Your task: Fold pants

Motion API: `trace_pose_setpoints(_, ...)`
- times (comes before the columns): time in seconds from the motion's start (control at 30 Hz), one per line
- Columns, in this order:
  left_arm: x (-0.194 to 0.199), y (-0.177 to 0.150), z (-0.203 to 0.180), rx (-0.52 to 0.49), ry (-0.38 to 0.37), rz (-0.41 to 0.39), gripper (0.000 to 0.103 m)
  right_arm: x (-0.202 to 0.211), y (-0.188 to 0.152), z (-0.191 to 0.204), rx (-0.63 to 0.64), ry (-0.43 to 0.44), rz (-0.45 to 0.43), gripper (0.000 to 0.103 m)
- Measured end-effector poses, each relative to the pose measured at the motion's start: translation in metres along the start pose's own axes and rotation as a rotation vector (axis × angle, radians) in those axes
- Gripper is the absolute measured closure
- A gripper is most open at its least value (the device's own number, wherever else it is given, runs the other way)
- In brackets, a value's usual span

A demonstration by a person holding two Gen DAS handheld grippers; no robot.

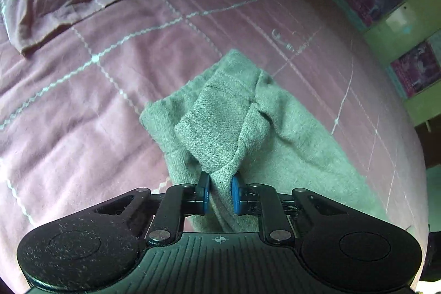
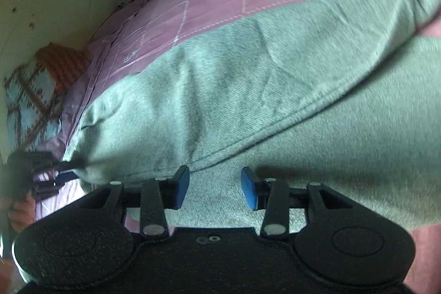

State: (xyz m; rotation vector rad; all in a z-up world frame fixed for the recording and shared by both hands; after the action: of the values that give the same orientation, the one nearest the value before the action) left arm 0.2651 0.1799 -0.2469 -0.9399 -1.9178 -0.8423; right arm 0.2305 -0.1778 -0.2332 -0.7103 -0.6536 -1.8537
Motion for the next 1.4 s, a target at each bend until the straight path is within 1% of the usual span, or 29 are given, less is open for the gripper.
trace_pose_setpoints(0.1,0.007,0.000,-0.011,-0.040,0.003,-0.012,0.089,-0.004,0.007,-0.010,-0.099,0.041,-0.010,0.061)
trace_pose_setpoints(0.17,0.008,0.001,-0.015,-0.083,0.024,-0.014,0.089,-0.005,0.016,-0.020,-0.197,0.073,-0.042,0.061)
trace_pose_setpoints(0.2,0.008,0.002,-0.015,-0.086,0.028,-0.013,0.089,-0.006,0.021,-0.025,-0.254,0.100,-0.061,0.061)
trace_pose_setpoints(0.23,0.008,0.004,-0.013,-0.081,0.028,-0.008,0.089,-0.009,0.025,-0.028,-0.295,0.127,-0.069,0.065)
trace_pose_setpoints(0.27,0.008,0.006,-0.011,-0.075,0.025,-0.005,0.089,-0.014,0.027,-0.030,-0.309,0.118,-0.070,0.089)
trace_pose_setpoints(0.3,0.010,0.009,-0.010,-0.074,0.021,-0.007,0.089,-0.017,0.028,-0.030,-0.303,0.087,-0.072,0.097)
trace_pose_setpoints(0.37,0.019,0.016,-0.010,-0.088,0.015,-0.028,0.089,-0.013,0.027,-0.022,-0.271,0.079,-0.100,0.097)
trace_pose_setpoints(0.43,0.030,0.023,-0.009,-0.106,0.013,-0.050,0.089,0.005,0.022,0.003,-0.153,0.067,-0.152,0.097)
trace_pose_setpoints(0.47,0.034,0.025,-0.006,-0.114,0.015,-0.053,0.089,0.014,0.018,0.015,-0.103,0.074,-0.167,0.097)
trace_pose_setpoints(0.5,0.036,0.026,-0.002,-0.120,0.018,-0.051,0.089,0.023,0.013,0.025,-0.075,0.098,-0.173,0.098)
trace_pose_setpoints(0.57,0.031,0.020,0.011,-0.134,0.044,-0.036,0.089,0.031,-0.002,0.039,-0.033,0.133,-0.155,0.098)
trace_pose_setpoints(0.6,0.021,0.015,0.019,-0.136,0.065,-0.015,0.089,0.029,-0.012,0.042,-0.008,0.114,-0.135,0.098)
trace_pose_setpoints(0.63,0.010,0.010,0.025,-0.139,0.087,0.007,0.089,0.021,-0.021,0.042,0.022,0.077,-0.112,0.098)
trace_pose_setpoints(0.67,0.001,0.005,0.028,-0.153,0.111,0.010,0.088,0.008,-0.029,0.038,0.043,0.027,-0.089,0.098)
trace_pose_setpoints(0.7,-0.004,0.000,0.028,-0.168,0.122,0.006,0.088,-0.005,-0.034,0.032,0.038,-0.010,-0.061,0.097)
trace_pose_setpoints(0.73,-0.006,-0.004,0.027,-0.178,0.128,0.004,0.088,-0.017,-0.038,0.025,0.031,-0.031,-0.045,0.097)
trace_pose_setpoints(0.8,-0.001,-0.008,0.021,-0.191,0.143,-0.007,0.087,-0.026,-0.042,0.024,0.050,-0.068,-0.048,0.094)
trace_pose_setpoints(0.83,0.004,-0.010,0.020,-0.194,0.149,-0.005,0.086,-0.024,-0.040,0.026,0.053,-0.077,-0.057,0.093)
trace_pose_setpoints(0.87,0.010,-0.013,0.017,-0.196,0.149,-0.001,0.086,-0.020,-0.040,0.028,0.059,-0.087,-0.065,0.088)
trace_pose_setpoints(0.93,0.029,-0.021,0.007,-0.229,0.141,-0.031,0.086,-0.005,-0.033,0.028,0.078,-0.108,-0.084,0.077)
trace_pose_setpoints(1.0,0.042,-0.033,-0.014,-0.305,0.143,-0.045,0.085,0.009,-0.034,0.021,0.073,-0.083,-0.080,0.076)
trace_pose_setpoints(1.07,0.042,-0.050,-0.040,-0.373,0.129,-0.025,0.085,0.023,-0.030,0.014,0.079,-0.110,-0.099,0.073)
trace_pose_setpoints(1.13,0.033,-0.068,-0.068,-0.428,0.105,-0.003,0.085,0.035,-0.024,0.000,0.055,-0.140,-0.120,0.070)
trace_pose_setpoints(1.2,0.017,-0.086,-0.094,-0.483,0.112,0.018,0.084,0.051,-0.015,-0.020,0.005,-0.179,-0.150,0.066)
trace_pose_setpoints(1.23,0.008,-0.090,-0.108,-0.505,0.120,0.030,0.083,0.058,-0.009,-0.031,-0.023,-0.196,-0.163,0.065)
trace_pose_setpoints(1.27,-0.001,-0.095,-0.118,-0.523,0.130,0.042,0.081,0.064,-0.003,-0.039,-0.046,-0.209,-0.169,0.063)
trace_pose_setpoints(1.3,-0.011,-0.102,-0.124,-0.534,0.144,0.058,0.077,0.068,0.004,-0.045,-0.063,-0.224,-0.172,0.062)
trace_pose_setpoints(1.37,-0.032,-0.117,-0.123,-0.538,0.175,0.107,0.076,0.074,0.017,-0.055,-0.083,-0.268,-0.171,0.061)
trace_pose_setpoints(1.4,-0.037,-0.122,-0.120,-0.548,0.190,0.091,0.076,0.074,0.024,-0.058,-0.092,-0.284,-0.166,0.059)
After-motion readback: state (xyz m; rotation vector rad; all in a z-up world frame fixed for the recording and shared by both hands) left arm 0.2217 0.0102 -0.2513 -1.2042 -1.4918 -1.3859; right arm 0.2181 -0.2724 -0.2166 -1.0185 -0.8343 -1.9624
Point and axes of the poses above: each gripper's, at about its wrist camera, not at the fingertips, and x roughly against the way its jaws point, z to its left, y to its top, the point moved 8 cm from there along -x, roughly the way its jaws point, and after that the axes turned 12 degrees about z, right-handed, at the moved point
